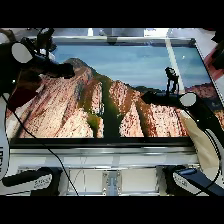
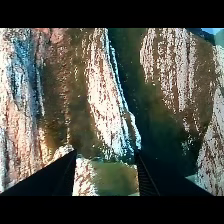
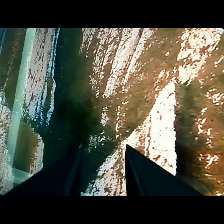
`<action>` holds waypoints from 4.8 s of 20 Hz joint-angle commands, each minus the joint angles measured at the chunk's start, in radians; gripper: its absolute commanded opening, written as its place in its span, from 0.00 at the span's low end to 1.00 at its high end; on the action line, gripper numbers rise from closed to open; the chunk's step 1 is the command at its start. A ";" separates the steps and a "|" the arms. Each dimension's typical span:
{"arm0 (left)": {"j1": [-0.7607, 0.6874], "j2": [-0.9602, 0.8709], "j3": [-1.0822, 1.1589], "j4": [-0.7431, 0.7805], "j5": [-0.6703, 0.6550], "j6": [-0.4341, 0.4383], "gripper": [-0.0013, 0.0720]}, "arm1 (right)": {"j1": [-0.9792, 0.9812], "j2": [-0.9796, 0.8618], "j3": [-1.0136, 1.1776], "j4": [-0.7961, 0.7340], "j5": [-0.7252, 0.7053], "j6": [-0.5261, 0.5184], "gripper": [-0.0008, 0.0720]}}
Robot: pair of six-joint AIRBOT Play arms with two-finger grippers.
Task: Fold the shirts.
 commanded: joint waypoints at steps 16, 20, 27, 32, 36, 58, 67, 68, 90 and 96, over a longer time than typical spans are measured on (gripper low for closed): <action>0.000 0.000 0.000 0.000 0.000 0.000 0.62 | 0.001 0.000 0.000 0.000 0.000 0.000 0.44; 0.000 0.000 0.000 0.000 0.000 0.000 0.62 | 0.001 0.000 0.000 0.000 0.000 0.000 0.44; 0.000 0.000 0.000 -0.022 0.012 0.000 0.62 | 0.001 0.000 0.000 0.000 0.000 0.000 0.44; 0.000 -0.003 0.000 0.057 0.119 0.046 0.61 | 0.001 0.000 0.000 0.001 -0.019 0.000 0.44; 0.009 -0.006 0.000 0.552 0.214 0.018 0.61 | 0.001 -0.001 0.000 -0.044 -0.050 -0.006 0.44; 0.776 -0.509 0.003 0.667 0.425 -0.150 0.97 | 0.001 -0.001 0.000 -0.030 -0.054 0.158 0.63; 0.779 -0.548 0.047 0.681 0.534 -0.199 0.03 | 0.002 -0.001 0.000 0.032 -0.055 0.158 0.62; 0.778 -0.547 0.064 0.655 0.486 -0.198 0.03 | 0.002 -0.001 0.000 0.031 -0.058 0.158 0.62; -0.063 -0.011 0.445 0.050 0.192 0.085 0.03 | -0.128 0.160 0.002 -0.488 -0.233 0.158 0.62; -0.061 -0.019 0.186 0.472 -0.204 0.035 0.03 | -0.148 0.199 -0.002 -0.361 -0.225 0.157 0.62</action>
